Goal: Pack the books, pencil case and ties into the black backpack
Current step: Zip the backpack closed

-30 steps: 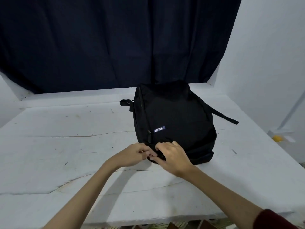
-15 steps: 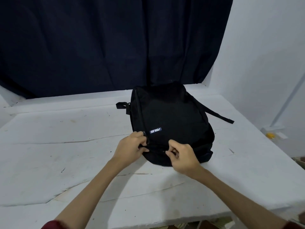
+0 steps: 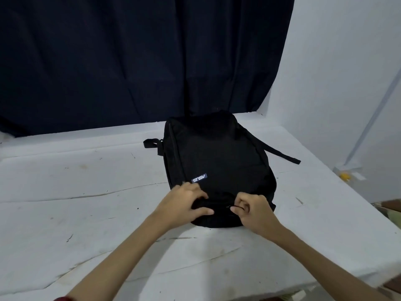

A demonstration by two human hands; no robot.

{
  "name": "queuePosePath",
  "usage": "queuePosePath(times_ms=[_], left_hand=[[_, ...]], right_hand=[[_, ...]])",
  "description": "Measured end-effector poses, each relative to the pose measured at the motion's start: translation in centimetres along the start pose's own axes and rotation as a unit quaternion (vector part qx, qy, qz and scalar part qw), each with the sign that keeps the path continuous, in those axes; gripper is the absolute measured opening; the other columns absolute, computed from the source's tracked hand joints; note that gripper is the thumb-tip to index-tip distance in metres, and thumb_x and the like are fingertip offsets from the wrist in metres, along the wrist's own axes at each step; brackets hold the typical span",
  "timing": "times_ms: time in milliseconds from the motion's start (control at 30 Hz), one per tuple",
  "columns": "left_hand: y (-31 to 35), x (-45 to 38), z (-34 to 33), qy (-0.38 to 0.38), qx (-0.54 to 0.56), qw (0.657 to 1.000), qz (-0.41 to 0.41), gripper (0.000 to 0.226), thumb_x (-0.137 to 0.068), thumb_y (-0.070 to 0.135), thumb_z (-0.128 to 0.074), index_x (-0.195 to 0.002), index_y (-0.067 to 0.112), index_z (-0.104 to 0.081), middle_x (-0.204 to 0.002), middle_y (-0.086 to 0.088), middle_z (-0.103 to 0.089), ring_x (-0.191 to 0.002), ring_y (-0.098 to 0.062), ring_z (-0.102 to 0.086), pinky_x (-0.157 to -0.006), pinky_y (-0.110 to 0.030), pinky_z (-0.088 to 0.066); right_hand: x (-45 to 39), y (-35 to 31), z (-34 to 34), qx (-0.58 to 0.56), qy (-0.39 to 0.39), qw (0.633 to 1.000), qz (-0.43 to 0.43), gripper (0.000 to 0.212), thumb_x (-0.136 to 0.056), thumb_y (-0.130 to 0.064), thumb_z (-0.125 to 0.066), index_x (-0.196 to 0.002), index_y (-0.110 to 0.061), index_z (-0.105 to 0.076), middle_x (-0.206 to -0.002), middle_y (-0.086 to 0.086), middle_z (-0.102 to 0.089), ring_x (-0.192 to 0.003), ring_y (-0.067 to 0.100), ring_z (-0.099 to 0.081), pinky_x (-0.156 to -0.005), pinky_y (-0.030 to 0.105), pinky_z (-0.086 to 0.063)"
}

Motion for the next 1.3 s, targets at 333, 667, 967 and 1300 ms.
queuePosePath(times_ms=[333,667,967,1300], left_hand=[[0.8,2.2,3.0,0.233,0.122,0.964,-0.032,0.014,-0.074,0.018,-0.045,-0.072,0.027,-0.036,-0.075,0.016,-0.037,-0.067,0.0,-0.035,-0.051,-0.011,-0.029],[4.3,-1.9,2.1,0.085,-0.002,0.993,-0.076,0.023,-0.089,0.046,-0.056,-0.102,0.027,-0.057,-0.097,0.014,-0.048,-0.094,-0.009,-0.048,-0.08,-0.023,-0.031],[6.6,-6.2,-2.4,-0.012,0.074,0.997,-0.036,0.016,-0.091,0.023,-0.06,-0.082,0.018,-0.048,-0.088,0.003,-0.054,-0.084,-0.022,-0.057,-0.071,-0.032,-0.045],[5.8,-5.3,-0.9,0.043,0.15,0.987,-0.035,0.017,-0.089,0.027,-0.063,-0.079,0.019,-0.052,-0.073,0.011,-0.046,-0.063,-0.006,-0.045,-0.061,-0.023,-0.035]], right_hand=[[0.6,0.5,3.7,0.029,0.066,0.997,0.004,0.023,-0.083,-0.008,-0.069,-0.069,-0.005,-0.052,-0.047,-0.002,-0.04,-0.049,0.013,-0.037,-0.047,0.018,-0.028],[0.6,3.2,4.8,0.046,0.04,0.997,-0.04,0.042,-0.086,-0.008,-0.065,-0.062,-0.027,-0.036,-0.048,-0.007,-0.031,-0.049,0.01,-0.037,-0.046,0.018,-0.025],[-0.2,6.4,7.5,0.009,0.087,0.979,-0.185,0.035,-0.094,-0.031,-0.054,-0.078,-0.001,-0.06,-0.068,0.015,-0.058,-0.066,0.019,-0.051,-0.062,0.03,-0.037],[-3.0,9.4,5.3,-0.169,0.096,0.912,-0.36,0.045,-0.089,-0.036,-0.062,-0.058,-0.014,-0.036,-0.077,0.003,-0.044,-0.083,0.018,-0.04,-0.065,0.027,-0.035]])
Point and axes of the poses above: each hand's wrist, its own x-axis away from the middle knuckle, its own z-axis out of the back of the hand, y = z × x, the point moved 7 cm from there along -x, towards the middle knuckle
